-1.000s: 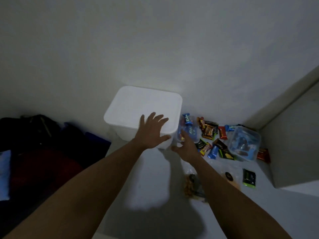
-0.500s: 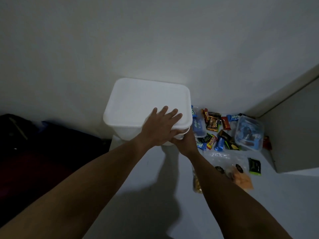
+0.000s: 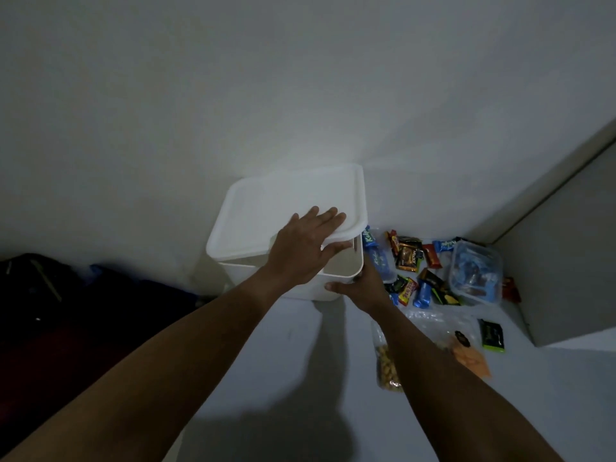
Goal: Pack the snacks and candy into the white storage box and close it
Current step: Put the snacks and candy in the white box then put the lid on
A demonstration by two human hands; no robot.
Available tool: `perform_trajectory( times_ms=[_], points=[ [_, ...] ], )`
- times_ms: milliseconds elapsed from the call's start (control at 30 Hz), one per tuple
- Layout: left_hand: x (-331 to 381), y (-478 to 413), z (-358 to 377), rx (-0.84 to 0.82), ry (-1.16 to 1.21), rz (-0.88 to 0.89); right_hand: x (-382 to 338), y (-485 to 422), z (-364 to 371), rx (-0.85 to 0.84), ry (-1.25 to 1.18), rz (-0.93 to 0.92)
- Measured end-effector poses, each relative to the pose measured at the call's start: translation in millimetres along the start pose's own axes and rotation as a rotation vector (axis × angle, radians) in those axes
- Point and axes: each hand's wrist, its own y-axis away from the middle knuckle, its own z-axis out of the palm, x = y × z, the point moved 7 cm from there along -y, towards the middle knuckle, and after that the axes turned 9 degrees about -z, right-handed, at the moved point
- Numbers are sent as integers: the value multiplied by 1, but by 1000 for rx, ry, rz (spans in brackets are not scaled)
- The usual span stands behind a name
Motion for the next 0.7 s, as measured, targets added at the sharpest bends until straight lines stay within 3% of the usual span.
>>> perform_trajectory(
  times_ms=[133, 233, 300, 433, 533, 600, 700],
  points=[
    [1, 4, 14, -52, -34, 15, -30, 12, -21, -127, -43, 53],
    [2, 7, 19, -81, -38, 14, -62, 10, -49, 75, -35, 57],
    [0, 8, 22, -119, -20, -1, -78, 4, -57, 206, -221, 115],
    [-6, 7, 18, -179, 146, -101, -98, -9, -34, 164, -592, 271],
    [-24, 10, 4, -138, 196, -192, -106, -10, -25, 214, -583, 281],
    [-56, 18, -13, 6, 135, -326, -108, -8, -22, 235, -578, 282],
    [-132, 45, -33, 156, 140, -776, -115, -7, -22, 245, -593, 275]
  ],
)
